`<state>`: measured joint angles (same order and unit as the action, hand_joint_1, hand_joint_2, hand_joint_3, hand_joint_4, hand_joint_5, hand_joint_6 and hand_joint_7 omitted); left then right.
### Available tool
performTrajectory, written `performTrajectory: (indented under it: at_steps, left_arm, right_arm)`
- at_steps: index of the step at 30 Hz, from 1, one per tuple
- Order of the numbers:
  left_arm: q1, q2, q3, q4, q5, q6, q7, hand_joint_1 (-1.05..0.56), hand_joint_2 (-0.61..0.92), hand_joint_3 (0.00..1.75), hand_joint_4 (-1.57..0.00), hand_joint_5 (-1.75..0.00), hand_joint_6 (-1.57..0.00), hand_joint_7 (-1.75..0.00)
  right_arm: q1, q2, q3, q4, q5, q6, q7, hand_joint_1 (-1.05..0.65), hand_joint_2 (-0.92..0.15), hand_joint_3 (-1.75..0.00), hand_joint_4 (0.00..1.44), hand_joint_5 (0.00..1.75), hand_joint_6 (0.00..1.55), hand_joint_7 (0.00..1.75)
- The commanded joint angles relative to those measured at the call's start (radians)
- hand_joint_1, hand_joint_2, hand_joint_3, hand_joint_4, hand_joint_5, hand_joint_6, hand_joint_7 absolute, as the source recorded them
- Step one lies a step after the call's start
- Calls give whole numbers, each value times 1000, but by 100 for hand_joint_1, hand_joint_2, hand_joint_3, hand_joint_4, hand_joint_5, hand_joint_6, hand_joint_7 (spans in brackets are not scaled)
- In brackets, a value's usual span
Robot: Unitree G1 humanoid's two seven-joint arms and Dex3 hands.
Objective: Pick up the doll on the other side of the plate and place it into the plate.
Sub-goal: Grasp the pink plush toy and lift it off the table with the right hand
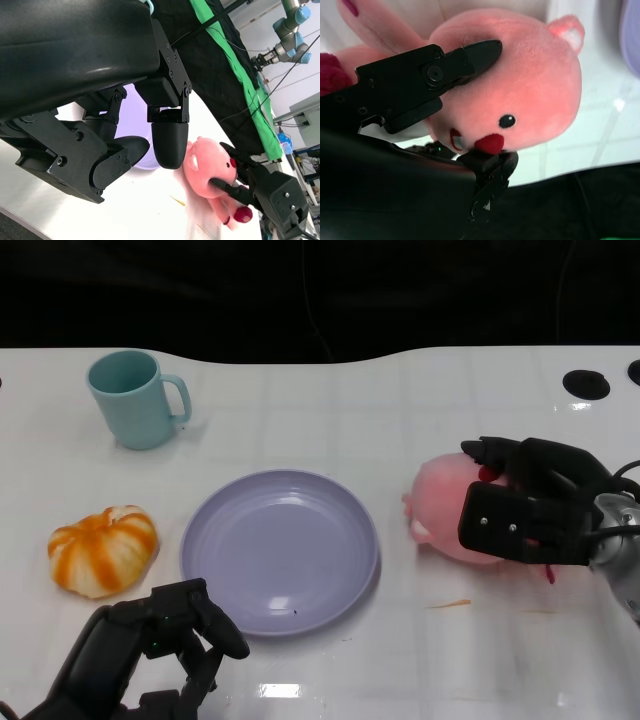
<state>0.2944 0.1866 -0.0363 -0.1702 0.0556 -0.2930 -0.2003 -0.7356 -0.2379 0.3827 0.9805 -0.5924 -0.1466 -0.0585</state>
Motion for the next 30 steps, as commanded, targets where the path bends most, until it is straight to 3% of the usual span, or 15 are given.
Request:
performTrajectory:
  at_steps: [1,2,3,4,6,7,9,12,24,30]
  left_arm:
    - [1,8,7,-8,6,-9,7,-8,51,114,-78,-154,-82,-120]
    - [0,8,8,-8,8,-10,8,-8,51,114,-78,-154,-82,-120]
    - [0,8,8,-8,8,-9,7,-9,51,114,-78,-154,-82,-120]
    - [0,8,8,-9,7,-7,7,-9,52,114,-77,-154,-82,-120]
    - [0,8,7,-13,5,-2,5,-9,52,113,-77,-154,-82,-120]
    - [0,8,7,-17,5,2,5,-9,52,113,-77,-154,-82,-120]
    - [1,8,6,-26,6,14,5,-9,52,113,-77,-154,-82,-120]
    - [2,7,5,-32,6,21,5,-8,52,113,-77,-154,-82,-121]
    - [-2,6,4,-33,12,20,8,-5,50,116,-78,-155,-82,-122]
    - [-3,6,4,-32,14,19,7,-5,50,116,-77,-155,-81,-122]
  right_arm:
    - [5,5,1,58,7,-19,-42,-5,-90,-17,93,85,114,37]
    - [1,4,3,69,7,-30,-49,-6,-82,-35,90,119,113,55]
    - [-3,3,5,77,6,-40,-53,-7,-70,-59,89,138,109,71]
    - [-6,2,8,85,5,-46,-56,-8,-55,-86,90,153,107,86]
    - [-11,-1,13,95,1,-57,-64,-9,-42,-113,90,167,103,109]
    - [-13,-2,18,97,-4,-56,-68,-9,-40,-115,90,171,100,118]
    - [-13,-3,25,98,-10,-61,-83,-9,-46,-104,88,174,89,141]
    - [-9,-5,27,97,-3,-75,-94,-10,-54,-94,88,175,81,158]
    - [8,-10,22,75,6,-121,-167,-12,-59,-88,85,175,76,160]
    - [22,-8,4,71,20,-173,-232,-10,-53,-94,86,175,75,167]
